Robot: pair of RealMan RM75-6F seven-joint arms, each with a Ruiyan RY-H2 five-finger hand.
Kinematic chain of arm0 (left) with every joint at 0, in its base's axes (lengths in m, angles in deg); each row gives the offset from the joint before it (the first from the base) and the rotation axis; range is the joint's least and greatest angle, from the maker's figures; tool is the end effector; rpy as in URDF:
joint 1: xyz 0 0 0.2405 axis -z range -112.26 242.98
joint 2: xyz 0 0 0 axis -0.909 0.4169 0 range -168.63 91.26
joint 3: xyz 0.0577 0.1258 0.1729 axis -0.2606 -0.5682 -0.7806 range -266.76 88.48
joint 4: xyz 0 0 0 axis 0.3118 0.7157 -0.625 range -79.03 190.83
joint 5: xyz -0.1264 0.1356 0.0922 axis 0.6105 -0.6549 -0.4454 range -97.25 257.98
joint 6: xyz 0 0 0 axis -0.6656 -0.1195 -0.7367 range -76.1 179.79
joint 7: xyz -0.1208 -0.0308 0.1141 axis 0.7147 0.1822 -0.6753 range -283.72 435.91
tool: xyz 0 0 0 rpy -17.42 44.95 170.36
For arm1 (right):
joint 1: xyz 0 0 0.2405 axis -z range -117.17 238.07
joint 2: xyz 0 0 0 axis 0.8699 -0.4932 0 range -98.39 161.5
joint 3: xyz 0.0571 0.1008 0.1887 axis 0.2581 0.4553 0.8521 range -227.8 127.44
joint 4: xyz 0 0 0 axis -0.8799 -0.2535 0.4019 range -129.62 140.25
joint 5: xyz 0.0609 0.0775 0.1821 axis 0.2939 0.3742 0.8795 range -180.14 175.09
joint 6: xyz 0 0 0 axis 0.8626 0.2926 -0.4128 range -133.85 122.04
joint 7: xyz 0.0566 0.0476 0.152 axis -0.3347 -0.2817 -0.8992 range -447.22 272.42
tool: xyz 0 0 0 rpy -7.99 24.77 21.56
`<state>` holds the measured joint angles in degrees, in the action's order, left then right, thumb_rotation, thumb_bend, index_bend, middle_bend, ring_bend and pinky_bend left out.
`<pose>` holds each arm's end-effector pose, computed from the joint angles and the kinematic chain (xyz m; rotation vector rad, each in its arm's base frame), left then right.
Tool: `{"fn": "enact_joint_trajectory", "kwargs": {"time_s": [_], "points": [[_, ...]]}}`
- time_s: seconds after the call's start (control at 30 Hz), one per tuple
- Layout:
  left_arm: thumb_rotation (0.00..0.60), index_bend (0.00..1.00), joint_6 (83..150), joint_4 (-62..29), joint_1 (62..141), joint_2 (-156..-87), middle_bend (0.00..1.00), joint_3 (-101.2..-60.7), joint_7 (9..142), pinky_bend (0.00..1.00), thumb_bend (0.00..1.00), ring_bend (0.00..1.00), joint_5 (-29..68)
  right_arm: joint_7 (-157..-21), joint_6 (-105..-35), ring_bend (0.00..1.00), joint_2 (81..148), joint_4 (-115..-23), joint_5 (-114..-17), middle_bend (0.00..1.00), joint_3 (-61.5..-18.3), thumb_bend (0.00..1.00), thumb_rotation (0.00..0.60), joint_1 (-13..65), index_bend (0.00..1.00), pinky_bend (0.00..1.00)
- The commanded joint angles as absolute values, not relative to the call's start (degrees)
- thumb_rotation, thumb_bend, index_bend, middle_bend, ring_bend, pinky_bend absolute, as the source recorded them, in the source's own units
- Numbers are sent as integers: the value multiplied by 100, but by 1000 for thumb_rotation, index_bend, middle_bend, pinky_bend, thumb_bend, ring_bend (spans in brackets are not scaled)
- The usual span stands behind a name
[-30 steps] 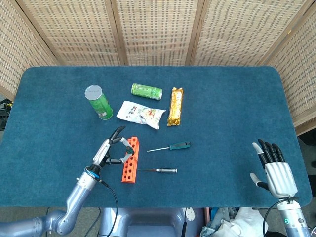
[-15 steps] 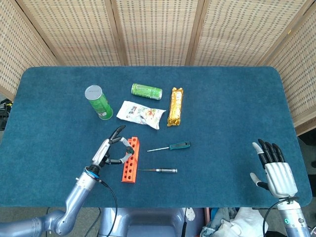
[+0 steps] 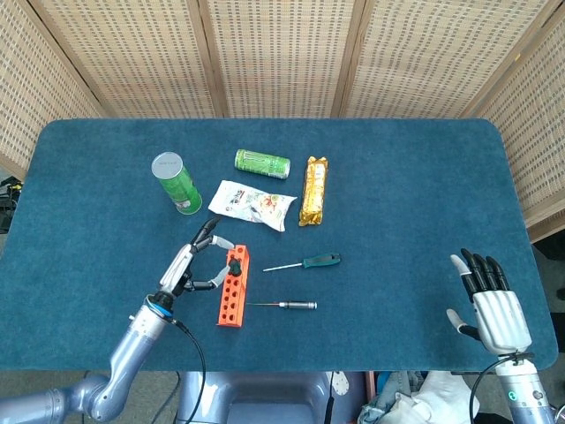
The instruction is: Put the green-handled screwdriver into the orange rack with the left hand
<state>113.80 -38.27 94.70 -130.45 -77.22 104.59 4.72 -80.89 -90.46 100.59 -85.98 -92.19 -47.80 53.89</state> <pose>-0.1017 0.2877 -0.0191 -1.3348 -1.8635 -1.6042 -0.2582 -0.2082 0.1166 1.4836 -0.8318 0.9184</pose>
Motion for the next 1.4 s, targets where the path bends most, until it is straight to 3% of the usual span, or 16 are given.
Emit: {"fn": "enact_joint_trajectory", "kwargs": {"time_s": [0.03,0.73,0.97,1.23,1.4], "points": [[600,359,11477,-4025,9440,-12938,19,-7658,10582,0,382,0,407,-8100,-9044,0,10059,-8592,-9215,0,-4776,239,600,5388,0,0],[600,349,12160,-5504,9100,-11627,18,-7541,10137,0,381,0,-65,-8087,-9040,0,10052,-8602,-9206,0,-4775,244,600,5388,0,0],[600,337,12966,-5269,8515,-11136,19,-8120,8464,0,381,0,-659,-8054,-9056,0,10050,-8613,-9207,0,-4775,244,600,5397,0,0],[600,302,14188,-4430,7545,-11217,19,-8680,6214,0,376,0,-852,-7815,-8995,0,10118,-8637,-9256,0,-4824,244,600,5375,0,0],[600,289,14326,-4217,7354,-11289,15,-8770,5990,0,372,0,-826,-7694,-8962,0,10156,-8659,-9237,0,-4831,244,600,5368,0,0]]}}
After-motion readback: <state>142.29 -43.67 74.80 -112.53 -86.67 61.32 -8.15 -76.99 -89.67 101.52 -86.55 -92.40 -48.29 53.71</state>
